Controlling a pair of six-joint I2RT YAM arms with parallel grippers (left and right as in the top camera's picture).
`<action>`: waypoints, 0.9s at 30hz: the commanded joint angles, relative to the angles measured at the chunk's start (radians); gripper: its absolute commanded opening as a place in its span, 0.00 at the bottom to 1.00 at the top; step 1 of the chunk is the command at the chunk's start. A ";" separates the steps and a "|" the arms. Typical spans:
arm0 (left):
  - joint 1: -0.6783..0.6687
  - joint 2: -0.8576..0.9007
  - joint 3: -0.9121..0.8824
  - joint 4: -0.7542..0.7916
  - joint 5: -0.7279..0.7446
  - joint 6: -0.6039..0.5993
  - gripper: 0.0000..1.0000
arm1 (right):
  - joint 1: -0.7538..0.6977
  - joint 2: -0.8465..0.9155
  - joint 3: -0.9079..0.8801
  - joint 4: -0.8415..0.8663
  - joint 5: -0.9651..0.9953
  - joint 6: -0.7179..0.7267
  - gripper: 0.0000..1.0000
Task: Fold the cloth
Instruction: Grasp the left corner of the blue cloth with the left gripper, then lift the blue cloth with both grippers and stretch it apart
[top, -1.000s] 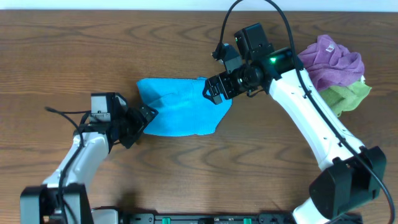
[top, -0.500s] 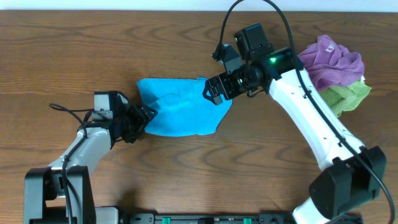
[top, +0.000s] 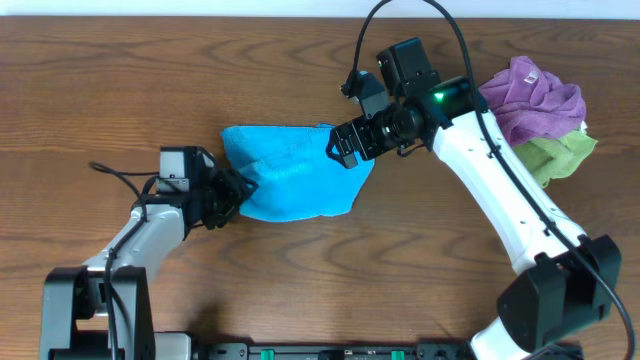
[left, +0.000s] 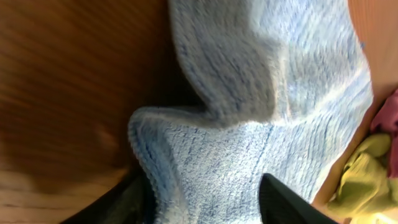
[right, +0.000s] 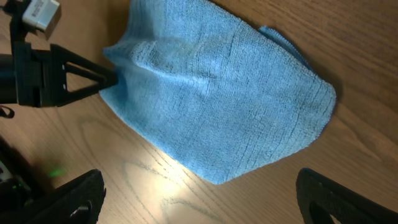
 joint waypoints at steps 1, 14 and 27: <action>-0.016 0.008 0.005 -0.013 -0.005 0.028 0.49 | -0.004 -0.011 0.013 -0.001 -0.015 -0.019 0.98; 0.008 0.006 0.046 0.030 0.133 0.003 0.06 | -0.004 -0.010 -0.013 -0.061 0.003 0.049 0.95; 0.100 0.007 0.280 -0.027 0.154 0.004 0.06 | -0.004 -0.010 -0.366 0.237 -0.029 0.206 0.97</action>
